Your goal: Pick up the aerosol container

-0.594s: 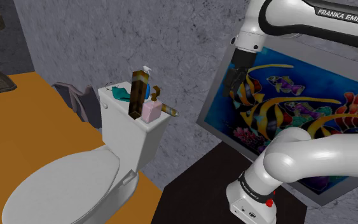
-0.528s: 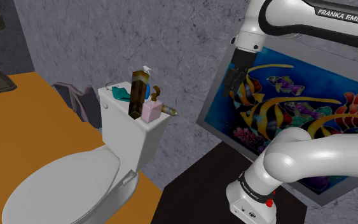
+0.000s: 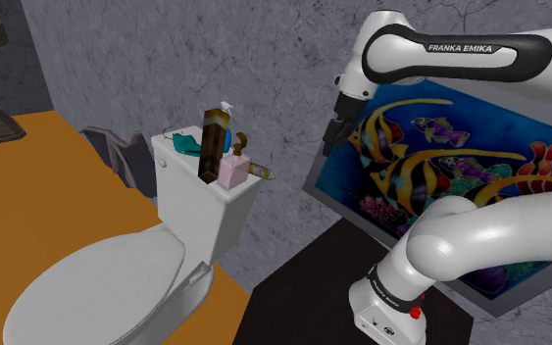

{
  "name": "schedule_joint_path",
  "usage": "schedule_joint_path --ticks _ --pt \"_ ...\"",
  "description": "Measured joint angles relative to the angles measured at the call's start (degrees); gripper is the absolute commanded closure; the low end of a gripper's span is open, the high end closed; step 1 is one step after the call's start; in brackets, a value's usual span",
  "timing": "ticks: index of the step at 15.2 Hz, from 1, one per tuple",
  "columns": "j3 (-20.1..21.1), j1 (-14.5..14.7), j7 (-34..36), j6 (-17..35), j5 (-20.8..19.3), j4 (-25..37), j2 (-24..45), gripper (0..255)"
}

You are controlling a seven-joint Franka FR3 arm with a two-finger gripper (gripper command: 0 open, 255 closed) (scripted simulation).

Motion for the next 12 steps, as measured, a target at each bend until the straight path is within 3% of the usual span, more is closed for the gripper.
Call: schedule_joint_path --ticks 6,12 --pt "-3.35 0.26 -5.69 13.71 -0.58 -1.29 10.19 0" --pt "-6.41 1.35 -12.21 25.68 1.51 2.08 23.37 0"
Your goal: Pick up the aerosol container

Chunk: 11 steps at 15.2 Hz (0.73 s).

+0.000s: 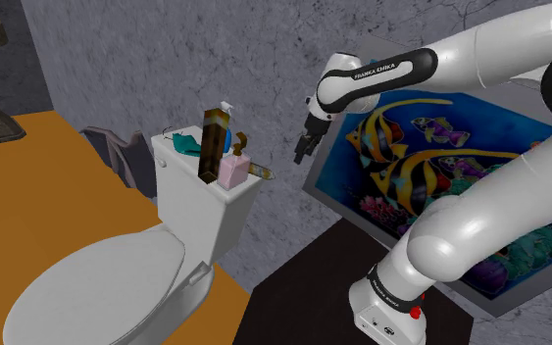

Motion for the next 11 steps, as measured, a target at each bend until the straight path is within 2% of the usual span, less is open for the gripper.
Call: schedule_joint_path --ticks 4,11 --pt "-1.3 0.9 -5.13 7.23 3.49 3.52 9.67 0" --pt "-0.88 0.4 -14.94 14.64 11.7 13.41 25.4 0"
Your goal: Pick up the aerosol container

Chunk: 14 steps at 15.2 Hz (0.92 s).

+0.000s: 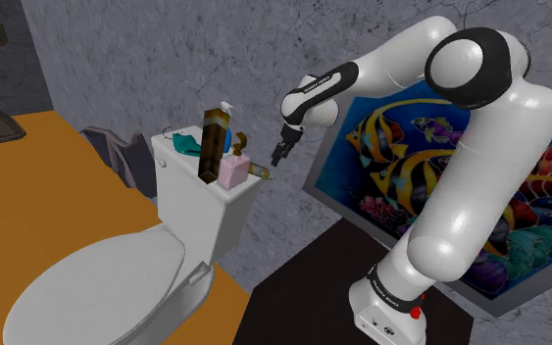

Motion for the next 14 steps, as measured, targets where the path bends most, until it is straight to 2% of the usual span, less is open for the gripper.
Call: schedule_joint_path --ticks 8,11,14 --pt "4.16 -4.05 -9.34 4.57 7.29 14.79 17.41 0" --pt "5.64 -4.88 -10.57 4.76 8.15 21.22 23.11 0" --pt "6.32 -5.33 -11.25 5.77 8.6 22.89 25.29 0"
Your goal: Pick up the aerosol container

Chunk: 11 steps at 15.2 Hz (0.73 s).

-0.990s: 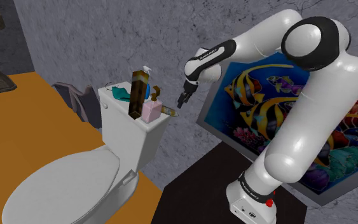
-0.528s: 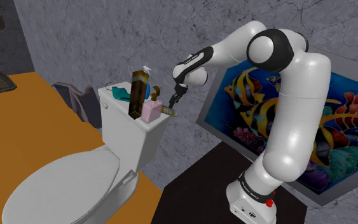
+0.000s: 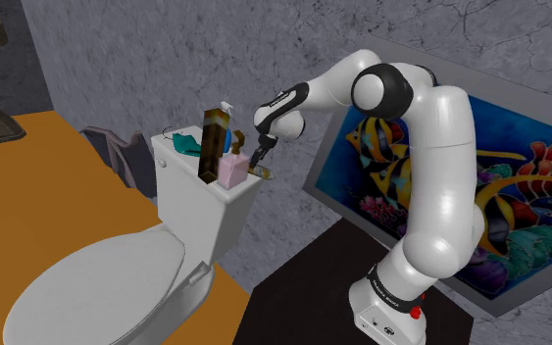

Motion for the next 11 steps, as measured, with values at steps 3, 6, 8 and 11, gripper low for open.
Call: schedule_joint_path --ticks 3,6,8,11 --pt "0.63 -0.46 -0.68 1.49 0.51 0.51 1.8 0" --pt "0.81 -0.53 -0.54 1.83 0.62 1.37 3.19 255" --pt "0.76 -0.47 -0.34 1.6 0.55 1.76 3.5 255" --pt "0.67 -0.4 -0.26 1.57 0.5 1.55 3.39 255"
